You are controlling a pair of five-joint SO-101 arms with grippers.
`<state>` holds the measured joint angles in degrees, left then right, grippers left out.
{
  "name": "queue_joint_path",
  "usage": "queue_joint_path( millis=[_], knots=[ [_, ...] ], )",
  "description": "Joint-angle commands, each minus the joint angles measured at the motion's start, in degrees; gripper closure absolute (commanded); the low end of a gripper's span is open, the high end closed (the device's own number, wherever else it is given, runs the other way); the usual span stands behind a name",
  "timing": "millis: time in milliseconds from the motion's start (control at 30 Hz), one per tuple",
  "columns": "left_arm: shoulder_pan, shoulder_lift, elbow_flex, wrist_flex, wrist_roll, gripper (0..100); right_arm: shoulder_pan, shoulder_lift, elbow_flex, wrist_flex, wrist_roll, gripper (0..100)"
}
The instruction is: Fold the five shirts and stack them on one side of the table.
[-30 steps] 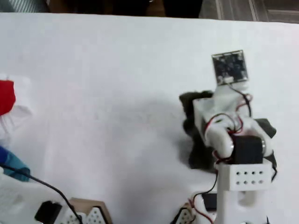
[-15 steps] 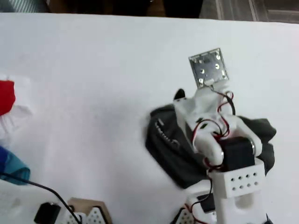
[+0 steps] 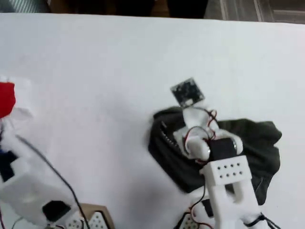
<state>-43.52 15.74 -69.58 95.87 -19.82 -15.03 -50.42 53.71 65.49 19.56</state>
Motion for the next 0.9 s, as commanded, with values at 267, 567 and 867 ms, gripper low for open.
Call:
queue_joint_path(
  millis=[267, 567, 867],
  knots=[
    [27.34, 2.55, 26.33, 5.98, -1.32, 70, 32.57, -1.19, 3.43, -6.99, 4.48, 74.0],
    [49.23, 12.4, 30.55, 4.57, 3.34, 70, 37.32, -1.19, 8.88, -6.2, 4.48, 74.0],
    [60.4, 24.44, 30.55, -8.26, 10.02, 70, 41.63, -1.54, 16.09, -6.37, 13.27, 74.0]
  ],
)
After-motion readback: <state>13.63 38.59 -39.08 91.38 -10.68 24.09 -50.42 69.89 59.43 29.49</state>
